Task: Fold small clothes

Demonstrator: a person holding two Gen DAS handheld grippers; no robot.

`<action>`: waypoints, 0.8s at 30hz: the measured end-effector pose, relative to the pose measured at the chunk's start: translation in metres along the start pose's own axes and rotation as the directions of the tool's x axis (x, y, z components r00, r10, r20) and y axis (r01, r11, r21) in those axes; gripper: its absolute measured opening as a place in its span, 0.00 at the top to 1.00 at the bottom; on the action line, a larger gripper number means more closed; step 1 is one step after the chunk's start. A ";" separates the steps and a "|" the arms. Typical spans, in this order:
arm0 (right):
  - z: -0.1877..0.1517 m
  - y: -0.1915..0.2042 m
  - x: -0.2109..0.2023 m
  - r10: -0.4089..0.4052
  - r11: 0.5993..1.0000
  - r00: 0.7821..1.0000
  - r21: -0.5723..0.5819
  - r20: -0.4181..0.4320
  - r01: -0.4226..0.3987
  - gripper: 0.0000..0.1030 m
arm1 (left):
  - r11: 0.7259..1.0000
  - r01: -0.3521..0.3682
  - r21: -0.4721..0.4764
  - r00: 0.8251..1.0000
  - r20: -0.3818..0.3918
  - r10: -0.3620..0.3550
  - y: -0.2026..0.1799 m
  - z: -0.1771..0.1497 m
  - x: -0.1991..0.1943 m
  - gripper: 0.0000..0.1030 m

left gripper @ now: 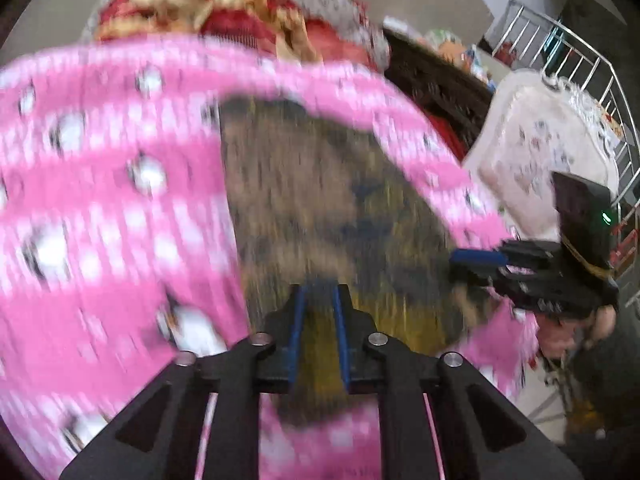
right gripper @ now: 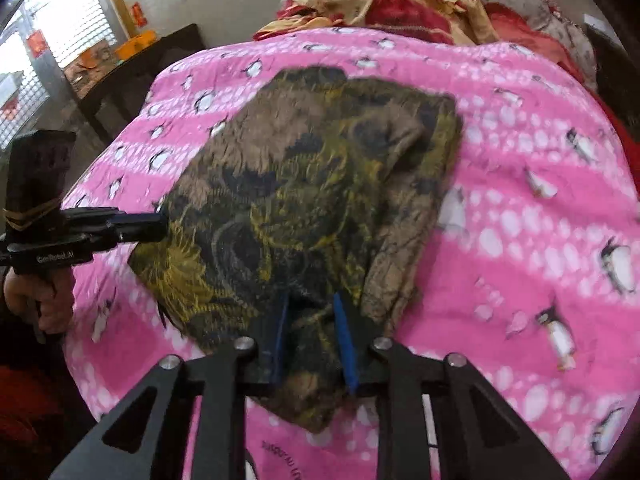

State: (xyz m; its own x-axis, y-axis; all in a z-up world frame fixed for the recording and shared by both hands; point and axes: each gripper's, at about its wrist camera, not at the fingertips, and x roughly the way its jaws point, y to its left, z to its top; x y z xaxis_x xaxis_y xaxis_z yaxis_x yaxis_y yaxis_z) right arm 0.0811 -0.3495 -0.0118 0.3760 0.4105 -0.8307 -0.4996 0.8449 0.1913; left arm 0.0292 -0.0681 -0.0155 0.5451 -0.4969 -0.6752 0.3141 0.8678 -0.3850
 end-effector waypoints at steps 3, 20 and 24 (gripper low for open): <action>0.032 0.009 -0.013 -0.066 0.998 0.995 0.005 0.072 0.066 0.77 | 0.999 -0.039 -0.004 0.999 0.027 0.039 -0.005 0.034 0.022 1.00; 0.146 -0.047 0.028 -0.260 0.886 0.961 0.418 0.091 0.200 0.73 | 0.978 -0.147 -0.149 0.986 0.060 0.158 0.006 0.131 0.100 0.96; 0.144 -0.056 0.084 -0.315 0.876 0.948 0.396 0.038 0.275 0.74 | 0.964 -0.209 -0.165 0.975 0.039 0.218 0.014 0.128 0.140 0.95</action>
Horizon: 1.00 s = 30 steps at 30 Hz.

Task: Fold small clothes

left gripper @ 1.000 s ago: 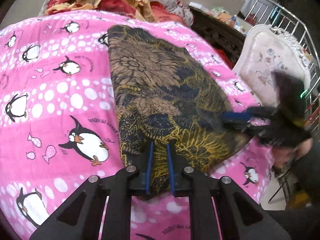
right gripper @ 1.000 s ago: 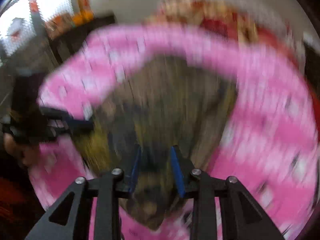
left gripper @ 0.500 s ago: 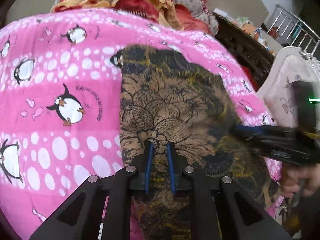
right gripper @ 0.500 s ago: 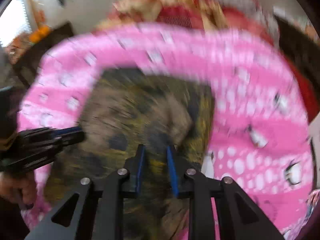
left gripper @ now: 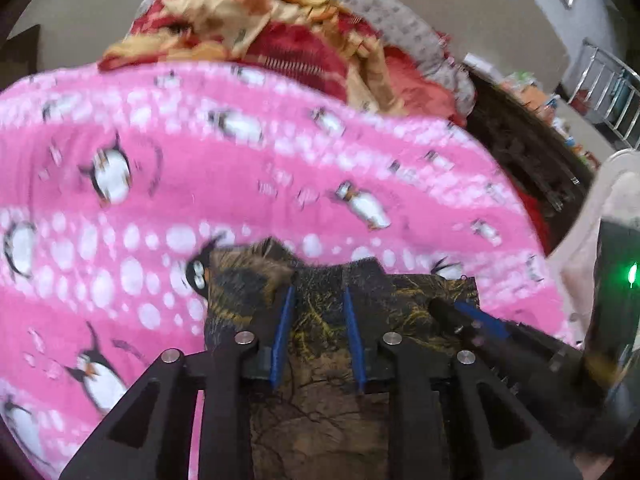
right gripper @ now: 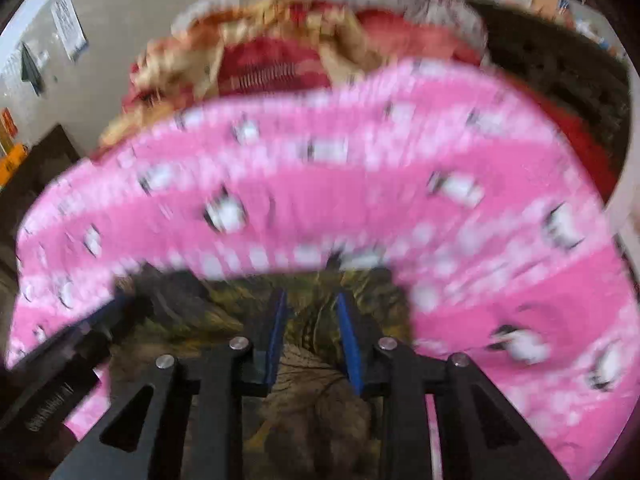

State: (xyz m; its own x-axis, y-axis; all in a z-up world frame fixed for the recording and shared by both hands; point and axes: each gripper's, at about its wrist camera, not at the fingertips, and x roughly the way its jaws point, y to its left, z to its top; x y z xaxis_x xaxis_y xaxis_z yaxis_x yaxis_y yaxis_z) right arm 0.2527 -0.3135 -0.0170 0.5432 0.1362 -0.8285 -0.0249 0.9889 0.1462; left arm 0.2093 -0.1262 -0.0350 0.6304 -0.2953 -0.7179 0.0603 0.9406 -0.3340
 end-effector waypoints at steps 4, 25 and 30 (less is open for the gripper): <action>-0.015 -0.012 0.012 0.036 0.999 0.998 0.009 0.042 -0.036 0.71 | 1.000 -0.001 0.017 0.999 0.036 0.000 0.002 -0.012 0.006 0.95; -0.016 -0.029 0.031 0.162 0.980 0.986 0.114 0.039 -0.166 0.69 | 1.000 0.017 -0.007 0.999 0.036 -0.017 0.006 -0.013 0.006 0.94; -0.016 -0.030 0.032 0.164 0.978 0.986 0.121 0.039 -0.168 0.69 | 1.000 0.014 -0.007 0.999 0.034 -0.014 0.006 -0.013 0.006 0.94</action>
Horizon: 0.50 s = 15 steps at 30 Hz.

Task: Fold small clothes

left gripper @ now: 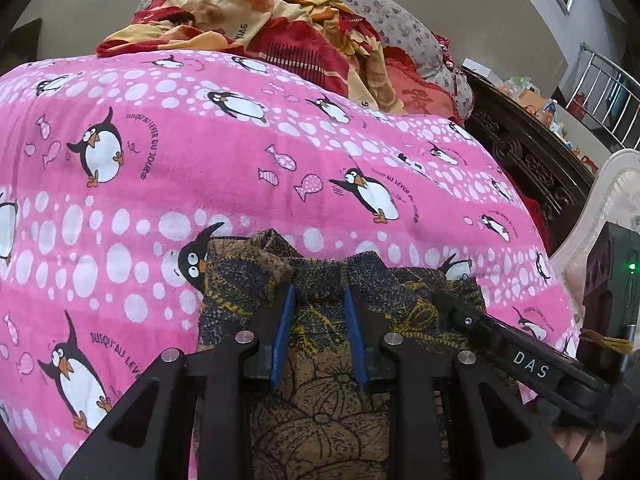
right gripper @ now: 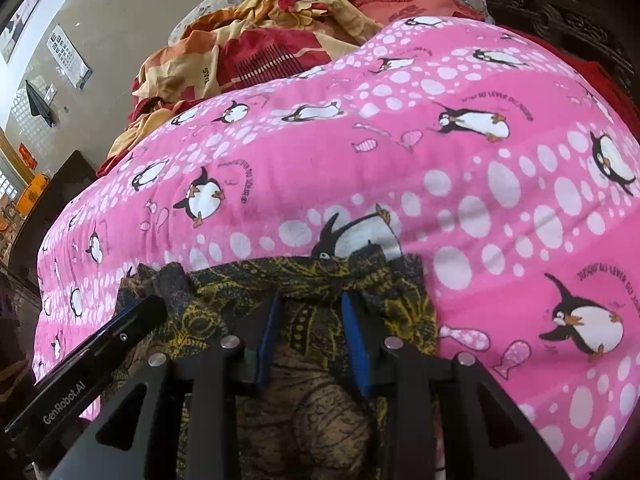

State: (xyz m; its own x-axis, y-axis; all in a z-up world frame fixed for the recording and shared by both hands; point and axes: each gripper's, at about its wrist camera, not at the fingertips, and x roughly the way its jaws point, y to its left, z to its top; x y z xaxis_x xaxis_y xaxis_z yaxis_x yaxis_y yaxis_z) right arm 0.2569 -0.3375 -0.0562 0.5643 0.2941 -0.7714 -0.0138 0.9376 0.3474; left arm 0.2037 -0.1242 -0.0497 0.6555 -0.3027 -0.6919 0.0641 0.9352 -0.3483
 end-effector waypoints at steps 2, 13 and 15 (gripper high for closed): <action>0.001 -0.001 0.001 0.000 1.000 1.000 0.002 -0.002 0.000 0.69 | 1.000 -0.011 0.008 1.000 -0.004 0.011 -0.001 0.000 0.000 0.94; 0.008 -0.044 -0.083 0.187 0.982 0.981 0.001 0.053 -0.187 0.23 | 0.990 0.138 0.028 0.988 -0.079 -0.135 0.030 -0.010 -0.079 0.48; -0.005 -0.065 -0.101 0.216 0.976 0.972 -0.006 0.092 -0.216 0.21 | 0.982 0.188 -0.015 0.972 -0.138 -0.188 0.044 -0.028 -0.074 0.48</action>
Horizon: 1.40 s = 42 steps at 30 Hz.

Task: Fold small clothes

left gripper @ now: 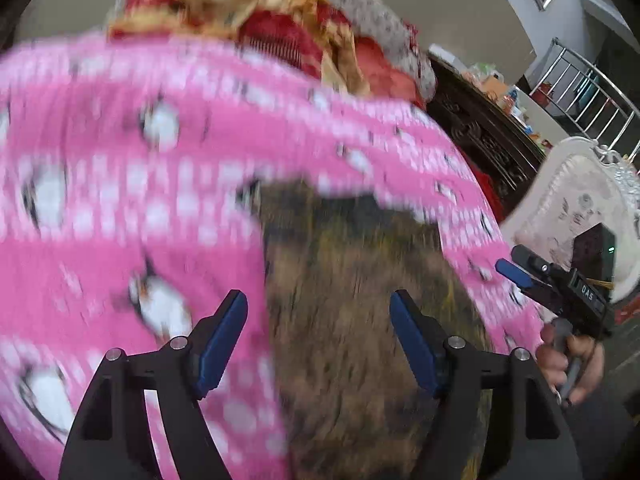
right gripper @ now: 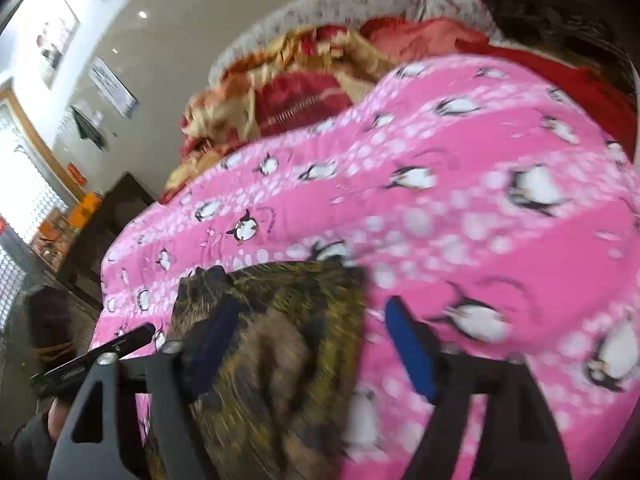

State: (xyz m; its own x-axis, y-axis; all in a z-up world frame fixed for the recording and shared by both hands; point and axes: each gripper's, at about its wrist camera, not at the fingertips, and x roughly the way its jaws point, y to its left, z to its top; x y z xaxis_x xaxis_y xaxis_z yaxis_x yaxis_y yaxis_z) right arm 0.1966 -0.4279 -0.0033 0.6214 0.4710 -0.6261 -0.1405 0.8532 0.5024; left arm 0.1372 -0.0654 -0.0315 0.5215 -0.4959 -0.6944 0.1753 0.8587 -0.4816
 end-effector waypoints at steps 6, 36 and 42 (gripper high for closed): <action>-0.044 -0.032 0.023 0.256 0.965 0.950 0.103 -0.181 -0.241 0.22 | 0.985 0.165 -0.050 0.986 0.013 -0.165 0.011 -0.032 0.009 0.40; -0.032 -0.020 0.096 0.362 0.931 0.896 0.043 -0.256 -0.363 0.62 | 0.994 0.069 -0.087 0.994 0.086 -0.062 0.015 -0.043 0.006 1.00; -0.033 0.006 0.086 0.242 0.969 0.938 0.023 -0.248 -0.245 0.74 | 0.998 -0.028 0.053 0.989 0.150 0.020 -0.010 -0.037 -0.021 1.00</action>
State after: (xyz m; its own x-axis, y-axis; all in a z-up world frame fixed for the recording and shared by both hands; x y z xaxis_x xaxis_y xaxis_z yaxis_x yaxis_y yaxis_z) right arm 0.2237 -0.3751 -0.0735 0.3581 0.7042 -0.6131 -0.2708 0.7067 0.6536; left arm 0.0930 -0.0686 -0.0317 0.6439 -0.4537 -0.6160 0.2042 0.8779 -0.4331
